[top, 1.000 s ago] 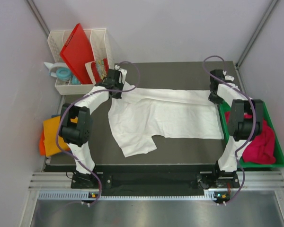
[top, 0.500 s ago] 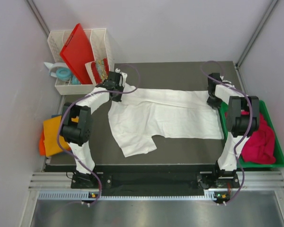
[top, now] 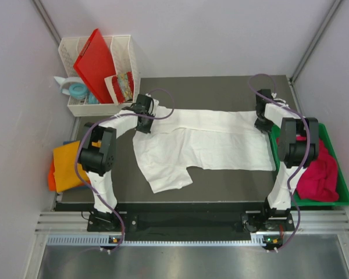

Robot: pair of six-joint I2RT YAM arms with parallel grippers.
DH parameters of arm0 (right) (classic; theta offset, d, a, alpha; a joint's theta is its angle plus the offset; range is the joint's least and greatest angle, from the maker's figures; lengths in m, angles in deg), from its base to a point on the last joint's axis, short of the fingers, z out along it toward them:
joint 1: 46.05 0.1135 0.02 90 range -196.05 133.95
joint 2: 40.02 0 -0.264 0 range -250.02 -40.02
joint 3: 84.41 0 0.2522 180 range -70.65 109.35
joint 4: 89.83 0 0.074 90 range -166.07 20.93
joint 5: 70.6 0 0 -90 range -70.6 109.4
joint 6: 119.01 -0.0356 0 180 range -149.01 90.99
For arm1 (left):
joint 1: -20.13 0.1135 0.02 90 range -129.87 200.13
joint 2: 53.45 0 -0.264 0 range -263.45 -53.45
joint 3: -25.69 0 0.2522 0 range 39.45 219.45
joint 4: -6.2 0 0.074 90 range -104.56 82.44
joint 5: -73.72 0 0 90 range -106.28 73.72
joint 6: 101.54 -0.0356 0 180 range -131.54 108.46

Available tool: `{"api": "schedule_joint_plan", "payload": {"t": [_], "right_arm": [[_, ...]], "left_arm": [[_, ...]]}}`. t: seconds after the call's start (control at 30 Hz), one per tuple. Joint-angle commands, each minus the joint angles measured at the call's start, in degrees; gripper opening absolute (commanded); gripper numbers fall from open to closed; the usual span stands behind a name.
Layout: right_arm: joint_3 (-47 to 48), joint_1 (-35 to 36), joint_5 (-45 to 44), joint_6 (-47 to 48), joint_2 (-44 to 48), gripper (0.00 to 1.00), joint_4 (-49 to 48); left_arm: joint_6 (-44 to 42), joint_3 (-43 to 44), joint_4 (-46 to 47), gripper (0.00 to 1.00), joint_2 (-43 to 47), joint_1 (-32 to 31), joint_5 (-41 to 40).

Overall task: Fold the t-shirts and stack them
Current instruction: Fold the flattened tshirt in 1/3 of the way

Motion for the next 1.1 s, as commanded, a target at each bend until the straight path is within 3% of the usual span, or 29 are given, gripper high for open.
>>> {"api": "schedule_joint_plan", "payload": {"t": [0.0,0.4,0.47,0.57,0.6,0.67,0.7,0.73,0.87,0.93,0.97,1.07], "right_arm": [[1.97,-1.51,-2.30,-0.60,-1.47,0.00,-1.23],[2.32,-2.39,-3.10,0.02,-1.82,0.00,-0.43],[0.75,-2.21,-0.56,1.07,1.07,0.11,-4.90],[-2.25,-1.77,5.31,2.91,6.26,0.43,-12.29],[-1.47,-1.60,6.74,3.18,6.96,0.64,-13.00],[0.55,-1.07,8.77,3.97,7.23,0.72,-12.22],[2.48,-0.81,8.86,4.24,7.23,0.83,-11.78],[3.19,-0.46,9.12,4.59,7.58,0.86,-11.52],[5.04,2.01,10.26,5.73,8.81,0.88,-11.68],[5.22,2.44,10.71,5.73,8.47,0.86,-11.86],[5.31,2.71,11.67,5.73,7.94,0.83,-11.86],[6.88,3.33,12.03,5.56,4.78,0.61,-10.64]], "left_arm": [[0.67,-2.74,0.82,0.00,1.13,-0.96,-0.21],[0.15,-3.71,-0.05,0.00,3.06,-0.87,-0.74],[0.14,-4.15,0.56,0.00,4.73,-0.87,0.13],[0.40,-5.29,3.09,0.19,9.56,-0.87,2.33],[0.49,-5.64,3.63,0.46,12.18,-0.87,3.55],[0.84,-5.30,4.95,0.63,14.13,-0.87,4.18],[1.45,-3.47,4.34,0.73,14.75,-0.87,4.44],[2.07,-2.14,3.47,0.74,14.67,-0.87,4.71],[2.96,1.29,2.32,0.73,14.23,-0.87,6.62],[2.34,2.61,2.67,0.63,12.65,-0.96,8.48],[2.34,3.05,2.84,0.60,11.95,-1.13,8.49],[2.95,5.34,2.67,0.52,8.00,-1.57,8.49]]}}
